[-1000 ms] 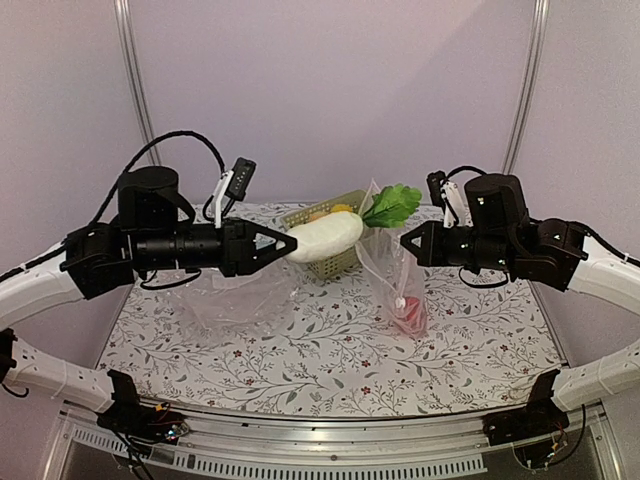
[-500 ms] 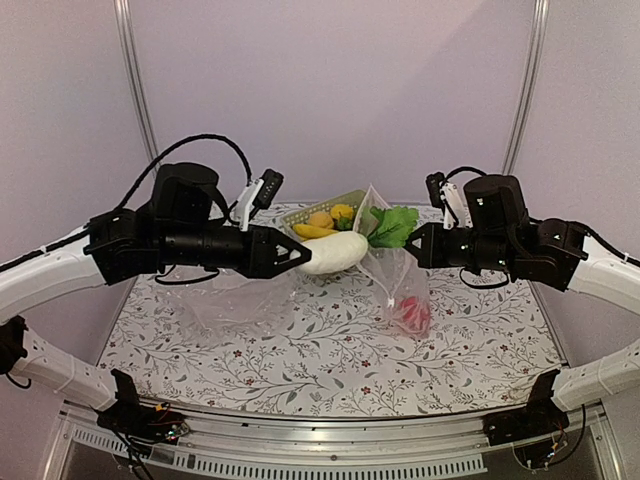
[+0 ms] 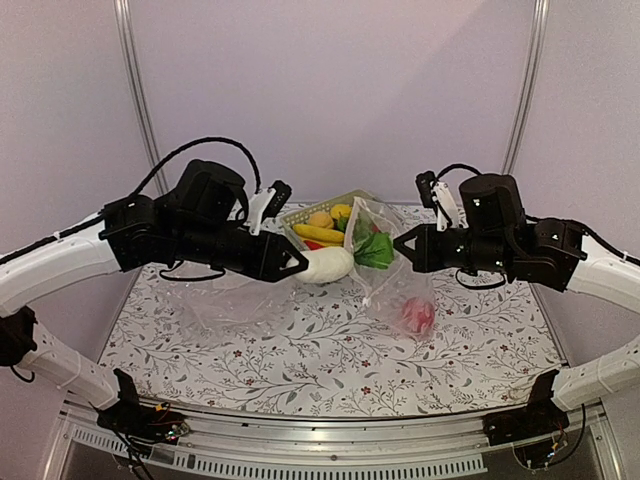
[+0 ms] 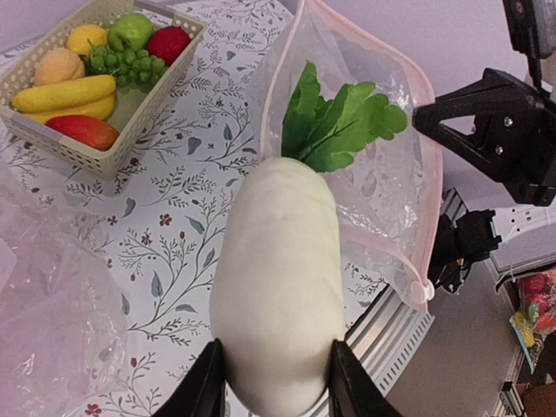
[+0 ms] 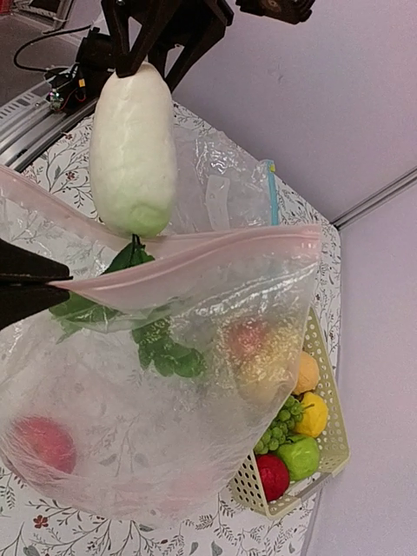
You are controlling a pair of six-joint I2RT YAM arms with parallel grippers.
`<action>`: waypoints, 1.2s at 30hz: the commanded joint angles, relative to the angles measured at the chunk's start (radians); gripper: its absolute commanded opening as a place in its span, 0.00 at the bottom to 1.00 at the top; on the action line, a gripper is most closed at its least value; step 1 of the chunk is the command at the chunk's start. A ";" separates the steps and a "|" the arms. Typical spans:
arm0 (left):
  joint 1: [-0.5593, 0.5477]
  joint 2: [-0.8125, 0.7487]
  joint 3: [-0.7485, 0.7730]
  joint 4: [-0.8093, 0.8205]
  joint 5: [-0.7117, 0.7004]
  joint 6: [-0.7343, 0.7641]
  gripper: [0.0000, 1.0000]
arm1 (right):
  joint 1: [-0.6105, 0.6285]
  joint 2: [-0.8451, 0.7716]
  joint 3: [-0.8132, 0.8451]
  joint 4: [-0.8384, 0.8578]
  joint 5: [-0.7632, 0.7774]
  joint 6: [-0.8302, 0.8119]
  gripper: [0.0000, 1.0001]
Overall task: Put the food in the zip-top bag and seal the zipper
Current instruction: Place the fake vegetable in the zipper food storage bag.
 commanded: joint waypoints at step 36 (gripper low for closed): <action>-0.020 0.235 0.086 0.149 0.079 -0.079 0.16 | 0.052 0.187 0.076 0.086 -0.053 0.058 0.00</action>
